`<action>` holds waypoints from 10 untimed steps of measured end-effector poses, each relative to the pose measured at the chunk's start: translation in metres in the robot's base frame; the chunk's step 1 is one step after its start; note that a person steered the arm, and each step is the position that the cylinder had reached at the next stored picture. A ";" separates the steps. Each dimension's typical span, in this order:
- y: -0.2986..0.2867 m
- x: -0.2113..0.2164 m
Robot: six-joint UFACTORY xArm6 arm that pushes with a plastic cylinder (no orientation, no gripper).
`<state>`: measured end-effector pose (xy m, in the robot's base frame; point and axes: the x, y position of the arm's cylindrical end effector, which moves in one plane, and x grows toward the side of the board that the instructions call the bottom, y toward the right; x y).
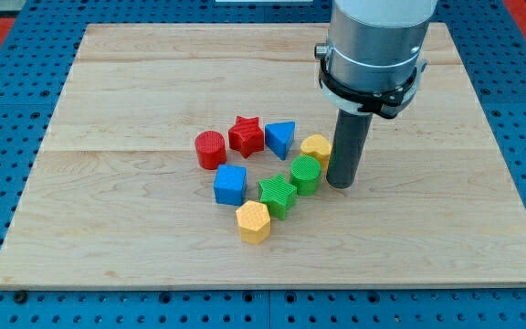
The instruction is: Push the blue triangle to the top left to the board
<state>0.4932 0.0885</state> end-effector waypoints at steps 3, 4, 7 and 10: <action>0.002 0.000; -0.003 0.000; -0.086 -0.018; -0.048 -0.067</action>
<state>0.4257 0.0409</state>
